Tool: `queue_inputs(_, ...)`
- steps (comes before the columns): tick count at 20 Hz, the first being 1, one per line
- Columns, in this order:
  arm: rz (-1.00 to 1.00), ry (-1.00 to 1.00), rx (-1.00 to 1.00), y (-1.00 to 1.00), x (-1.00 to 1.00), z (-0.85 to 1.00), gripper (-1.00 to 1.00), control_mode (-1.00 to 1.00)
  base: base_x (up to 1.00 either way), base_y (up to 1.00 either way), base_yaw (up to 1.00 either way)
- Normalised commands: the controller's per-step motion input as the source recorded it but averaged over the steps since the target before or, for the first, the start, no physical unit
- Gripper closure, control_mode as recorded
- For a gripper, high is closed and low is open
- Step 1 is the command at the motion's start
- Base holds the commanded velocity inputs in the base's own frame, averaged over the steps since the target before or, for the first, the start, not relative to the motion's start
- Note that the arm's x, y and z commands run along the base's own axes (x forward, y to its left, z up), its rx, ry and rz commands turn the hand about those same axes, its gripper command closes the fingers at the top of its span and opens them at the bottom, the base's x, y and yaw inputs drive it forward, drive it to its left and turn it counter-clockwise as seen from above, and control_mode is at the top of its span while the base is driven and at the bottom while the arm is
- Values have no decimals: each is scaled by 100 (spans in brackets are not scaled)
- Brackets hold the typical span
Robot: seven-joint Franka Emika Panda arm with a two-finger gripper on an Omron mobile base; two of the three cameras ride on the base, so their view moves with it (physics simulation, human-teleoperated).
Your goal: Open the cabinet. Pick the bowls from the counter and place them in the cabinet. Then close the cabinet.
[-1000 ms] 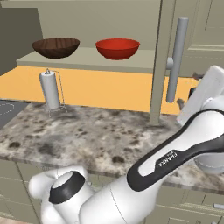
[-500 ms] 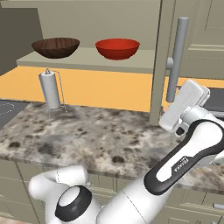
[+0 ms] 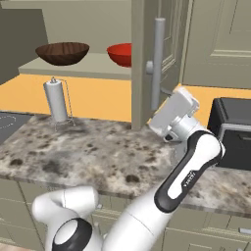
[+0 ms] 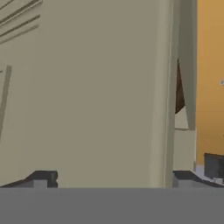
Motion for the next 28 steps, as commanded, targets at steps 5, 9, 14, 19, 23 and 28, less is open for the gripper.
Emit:
queue_inputs(5,-7,-8,-5,68,-17,51,-100,-100,0,0,0)
queue_inputs(9,-18,3,-9,44,-4,42,-100,-100,0,0,0)
queue_inputs(14,-27,24,-6,2,0,29,-100,-100,0,0,0)
queue_inputs(19,-37,28,-8,23,0,5,-100,-100,0,0,0)
queue_inputs(23,-42,19,-8,59,3,-1,-100,-100,0,0,0)
queue_inputs(28,-41,10,-8,81,37,-13,-100,-100,0,0,0)
